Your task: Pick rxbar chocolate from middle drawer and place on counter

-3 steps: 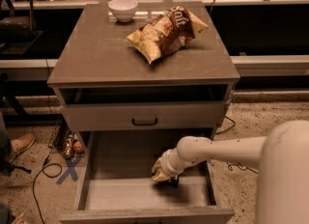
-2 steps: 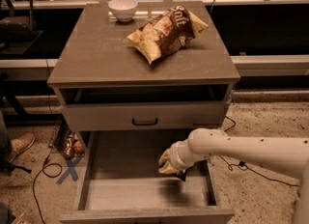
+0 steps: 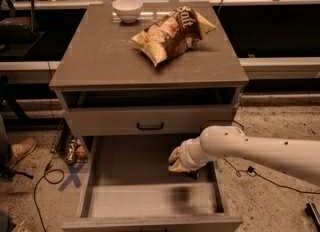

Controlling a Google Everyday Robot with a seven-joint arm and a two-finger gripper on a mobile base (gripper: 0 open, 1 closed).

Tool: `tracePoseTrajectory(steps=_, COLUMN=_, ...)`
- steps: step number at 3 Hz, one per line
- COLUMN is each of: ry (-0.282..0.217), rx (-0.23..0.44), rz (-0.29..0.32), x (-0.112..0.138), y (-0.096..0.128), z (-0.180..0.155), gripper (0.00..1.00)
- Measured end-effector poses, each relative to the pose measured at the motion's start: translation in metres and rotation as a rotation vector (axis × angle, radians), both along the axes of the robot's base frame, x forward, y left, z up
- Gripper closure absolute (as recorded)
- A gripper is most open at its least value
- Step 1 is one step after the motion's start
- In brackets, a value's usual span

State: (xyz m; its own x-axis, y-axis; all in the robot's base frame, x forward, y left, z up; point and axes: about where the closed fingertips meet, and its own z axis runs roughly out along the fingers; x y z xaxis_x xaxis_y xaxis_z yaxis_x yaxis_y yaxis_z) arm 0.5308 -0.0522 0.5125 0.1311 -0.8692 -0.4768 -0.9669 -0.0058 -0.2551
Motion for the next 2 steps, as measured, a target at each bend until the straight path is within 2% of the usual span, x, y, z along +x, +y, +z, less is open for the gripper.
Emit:
tracePoseTrajectory(steps=1, ry=-0.069, rx=-0.015, rz=-0.038, x=0.002, y=-0.023, z=0.028, gripper=1.0)
tracePoseTrajectory(steps=2, ry=-0.2, rx=-0.069, rz=-0.076, x=0.005, y=-0.057, z=0.097, gripper=1.0)
